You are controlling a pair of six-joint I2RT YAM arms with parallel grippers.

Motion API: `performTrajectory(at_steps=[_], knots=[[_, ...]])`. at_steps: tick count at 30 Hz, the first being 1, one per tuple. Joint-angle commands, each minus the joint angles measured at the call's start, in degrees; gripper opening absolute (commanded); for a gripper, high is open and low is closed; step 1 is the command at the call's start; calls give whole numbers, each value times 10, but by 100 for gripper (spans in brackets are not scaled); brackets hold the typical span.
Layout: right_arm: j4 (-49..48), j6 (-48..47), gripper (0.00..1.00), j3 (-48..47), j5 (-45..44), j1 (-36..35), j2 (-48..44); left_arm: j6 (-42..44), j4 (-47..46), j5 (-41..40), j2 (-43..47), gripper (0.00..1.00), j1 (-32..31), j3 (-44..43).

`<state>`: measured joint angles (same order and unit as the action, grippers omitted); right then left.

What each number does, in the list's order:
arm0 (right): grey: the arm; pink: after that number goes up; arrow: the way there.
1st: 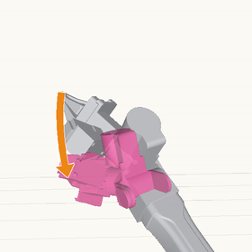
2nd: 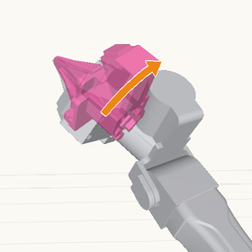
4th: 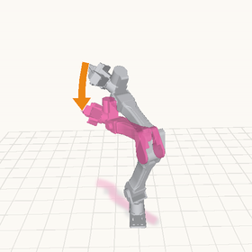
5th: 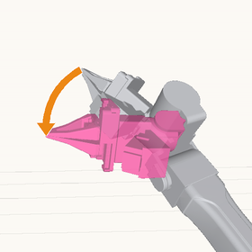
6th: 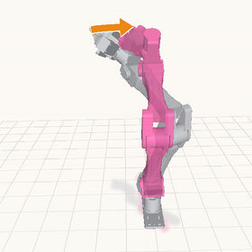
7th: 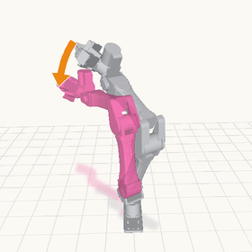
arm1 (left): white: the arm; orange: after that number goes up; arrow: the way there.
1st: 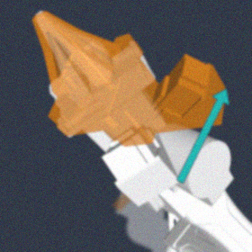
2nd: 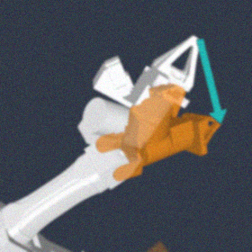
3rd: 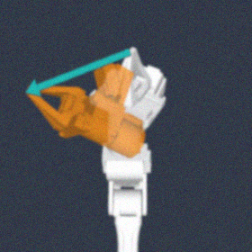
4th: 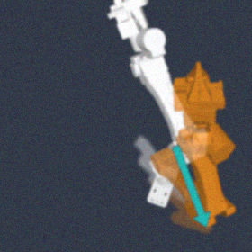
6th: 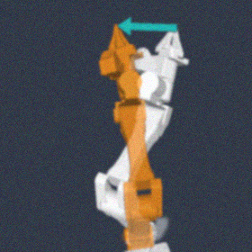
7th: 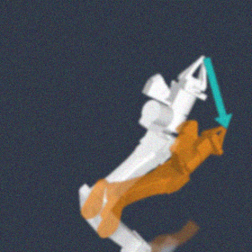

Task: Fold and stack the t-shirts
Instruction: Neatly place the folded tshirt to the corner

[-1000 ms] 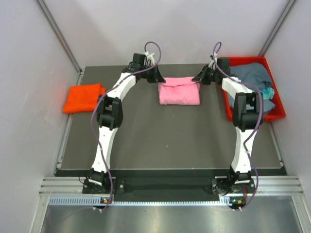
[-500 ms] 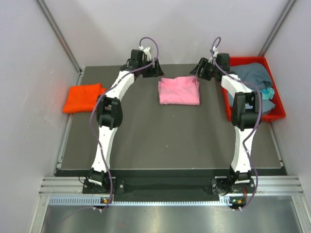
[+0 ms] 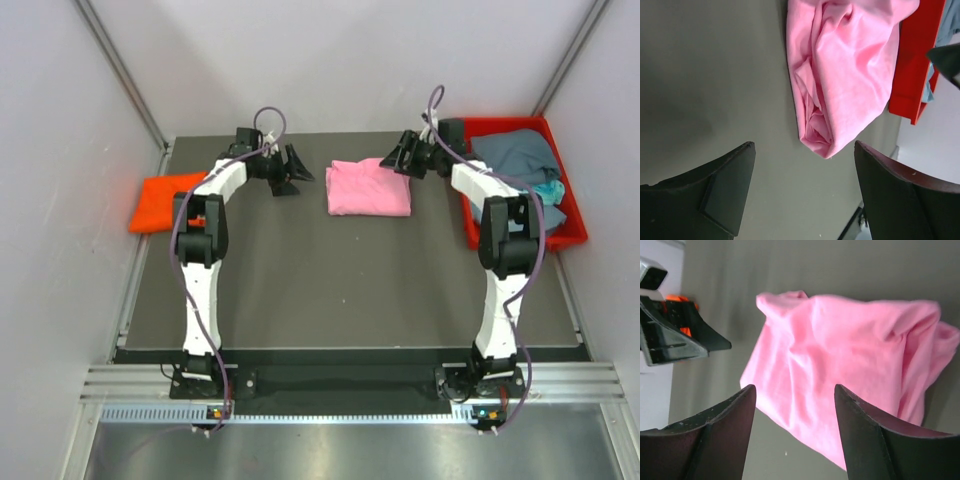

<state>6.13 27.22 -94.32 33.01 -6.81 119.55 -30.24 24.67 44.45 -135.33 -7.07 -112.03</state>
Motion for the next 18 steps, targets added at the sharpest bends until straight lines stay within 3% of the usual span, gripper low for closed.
performTrajectory(at_steps=[1,18], knots=[[-10,-5,64,-9,12,-11,16,-15,-26,60,-2,84,-8,-5],[14,-46,65,20,-17,-18,61,-45,-74,75,-107,83,-37,-35]])
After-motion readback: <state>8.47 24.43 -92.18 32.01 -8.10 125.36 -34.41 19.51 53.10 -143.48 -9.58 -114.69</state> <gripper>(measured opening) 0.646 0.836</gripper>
